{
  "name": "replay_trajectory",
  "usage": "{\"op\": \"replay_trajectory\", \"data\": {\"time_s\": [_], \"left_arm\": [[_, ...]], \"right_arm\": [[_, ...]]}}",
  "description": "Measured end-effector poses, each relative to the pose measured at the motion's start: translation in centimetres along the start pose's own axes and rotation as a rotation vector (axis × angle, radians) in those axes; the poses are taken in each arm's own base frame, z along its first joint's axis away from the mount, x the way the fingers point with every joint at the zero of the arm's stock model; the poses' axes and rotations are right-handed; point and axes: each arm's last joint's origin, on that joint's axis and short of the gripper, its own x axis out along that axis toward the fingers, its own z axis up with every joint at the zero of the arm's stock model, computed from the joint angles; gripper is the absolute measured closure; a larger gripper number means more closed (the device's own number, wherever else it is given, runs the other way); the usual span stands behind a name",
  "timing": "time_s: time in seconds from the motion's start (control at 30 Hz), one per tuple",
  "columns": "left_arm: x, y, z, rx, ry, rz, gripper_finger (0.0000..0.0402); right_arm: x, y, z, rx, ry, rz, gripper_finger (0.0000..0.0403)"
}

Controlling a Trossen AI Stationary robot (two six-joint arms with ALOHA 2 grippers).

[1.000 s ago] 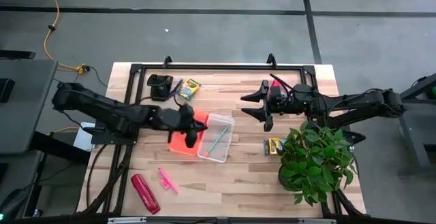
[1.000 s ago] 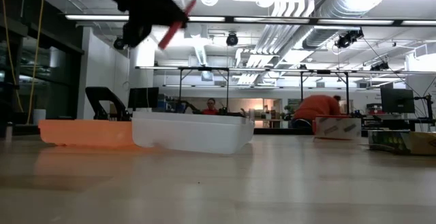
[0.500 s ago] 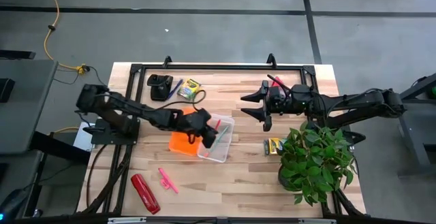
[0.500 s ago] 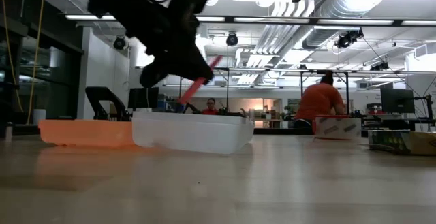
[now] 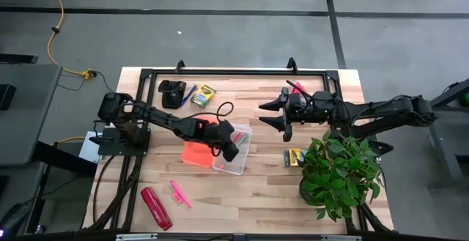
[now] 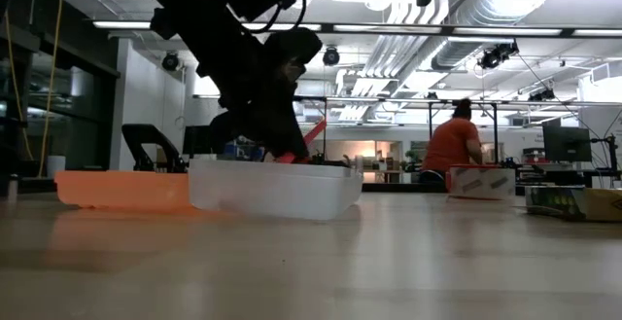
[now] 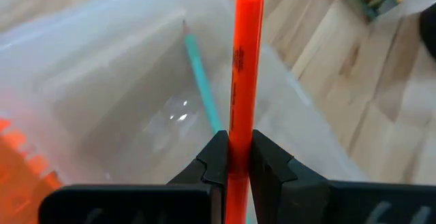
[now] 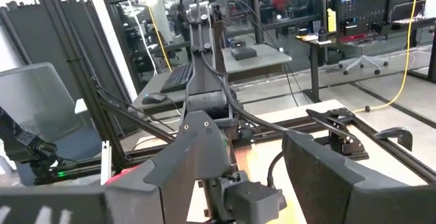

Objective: Pack school essentials
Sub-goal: Put the orange pen in the supply box

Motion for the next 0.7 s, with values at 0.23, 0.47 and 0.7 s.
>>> {"op": "replay_trajectory", "data": {"time_s": [0.23,0.47,0.7], "left_arm": [[-0.06,0.54,-0.69,0.019,0.079,0.048,0.0381],[-0.07,0.53,-0.82,0.017,0.111,0.026,0.0380],[-0.06,0.54,-0.81,0.018,0.108,0.030,0.0356]], "right_arm": [[0.00,0.00,-0.01,0.000,0.001,0.000,0.0197],[0.00,-0.05,-0.03,-0.003,0.003,-0.003,0.0197],[0.00,-0.05,-0.03,0.000,0.003,-0.003,0.0197]]}}
